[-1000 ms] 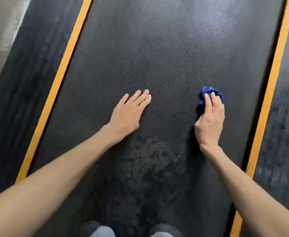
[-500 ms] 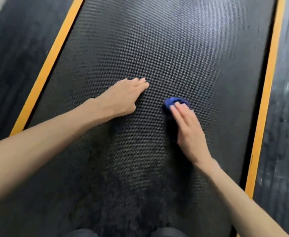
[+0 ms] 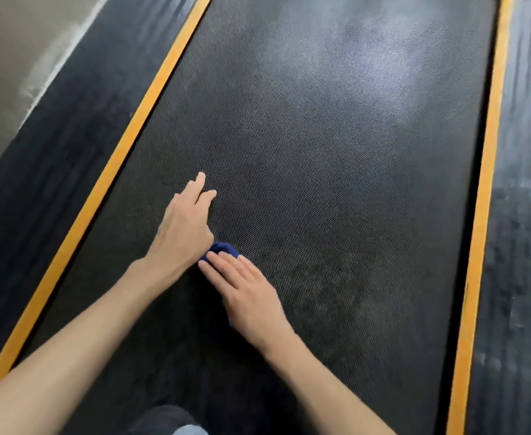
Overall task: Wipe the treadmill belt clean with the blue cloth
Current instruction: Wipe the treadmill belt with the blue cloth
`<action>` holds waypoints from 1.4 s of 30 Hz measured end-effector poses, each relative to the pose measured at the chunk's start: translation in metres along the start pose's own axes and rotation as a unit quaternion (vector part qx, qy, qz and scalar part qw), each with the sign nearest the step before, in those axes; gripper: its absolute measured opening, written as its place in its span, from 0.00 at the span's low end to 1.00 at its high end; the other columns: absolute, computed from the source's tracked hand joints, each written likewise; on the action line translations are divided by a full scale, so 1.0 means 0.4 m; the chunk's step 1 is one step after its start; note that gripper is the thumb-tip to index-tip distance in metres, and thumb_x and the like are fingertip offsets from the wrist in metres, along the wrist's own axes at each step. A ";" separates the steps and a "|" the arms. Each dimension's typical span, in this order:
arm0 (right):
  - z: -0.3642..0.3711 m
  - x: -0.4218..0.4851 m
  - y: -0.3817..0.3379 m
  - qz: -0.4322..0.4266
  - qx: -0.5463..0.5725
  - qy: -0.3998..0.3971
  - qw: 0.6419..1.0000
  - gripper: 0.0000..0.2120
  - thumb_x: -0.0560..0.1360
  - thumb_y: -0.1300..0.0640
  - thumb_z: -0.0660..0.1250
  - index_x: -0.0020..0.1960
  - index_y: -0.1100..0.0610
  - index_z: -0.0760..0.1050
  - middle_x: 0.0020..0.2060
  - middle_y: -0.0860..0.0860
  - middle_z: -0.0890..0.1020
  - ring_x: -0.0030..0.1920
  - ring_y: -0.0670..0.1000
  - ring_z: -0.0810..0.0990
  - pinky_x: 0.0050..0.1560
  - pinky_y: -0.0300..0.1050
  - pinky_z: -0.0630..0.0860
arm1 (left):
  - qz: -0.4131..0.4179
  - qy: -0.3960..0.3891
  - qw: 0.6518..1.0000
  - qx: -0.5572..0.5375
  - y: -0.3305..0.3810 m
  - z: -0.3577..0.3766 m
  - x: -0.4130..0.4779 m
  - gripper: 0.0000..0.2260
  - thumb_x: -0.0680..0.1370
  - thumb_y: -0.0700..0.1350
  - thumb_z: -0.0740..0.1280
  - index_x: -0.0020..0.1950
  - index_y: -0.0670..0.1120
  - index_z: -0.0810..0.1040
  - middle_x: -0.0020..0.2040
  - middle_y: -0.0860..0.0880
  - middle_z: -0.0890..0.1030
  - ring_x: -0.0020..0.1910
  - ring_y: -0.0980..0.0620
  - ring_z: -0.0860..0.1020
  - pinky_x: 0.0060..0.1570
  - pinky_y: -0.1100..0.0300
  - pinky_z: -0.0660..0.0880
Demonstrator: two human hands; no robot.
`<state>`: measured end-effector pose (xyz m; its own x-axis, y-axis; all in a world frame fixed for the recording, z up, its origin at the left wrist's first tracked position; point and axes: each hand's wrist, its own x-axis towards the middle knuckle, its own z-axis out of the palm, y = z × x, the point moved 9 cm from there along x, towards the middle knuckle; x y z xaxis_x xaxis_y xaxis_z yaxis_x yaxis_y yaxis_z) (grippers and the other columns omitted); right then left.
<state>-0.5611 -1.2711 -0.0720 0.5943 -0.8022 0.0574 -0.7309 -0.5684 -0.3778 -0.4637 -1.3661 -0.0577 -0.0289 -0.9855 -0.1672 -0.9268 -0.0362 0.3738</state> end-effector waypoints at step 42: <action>-0.164 -0.105 0.430 0.405 0.043 0.173 0.897 0.27 0.71 0.60 0.56 0.70 0.65 0.66 0.70 0.61 0.66 0.71 0.63 0.60 0.71 0.61 0.51 | 0.013 0.041 0.997 -0.065 -0.066 0.008 -0.144 0.23 0.79 0.36 0.55 0.74 0.44 0.60 0.74 0.49 0.61 0.74 0.55 0.56 0.71 0.66 0.48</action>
<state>-0.7338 -1.3472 -0.0788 -0.2713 -0.9624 0.0087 -0.8376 0.2316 -0.4947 -0.4385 -1.3080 -0.0607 -0.0167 -0.9964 -0.0835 -0.8694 -0.0267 0.4933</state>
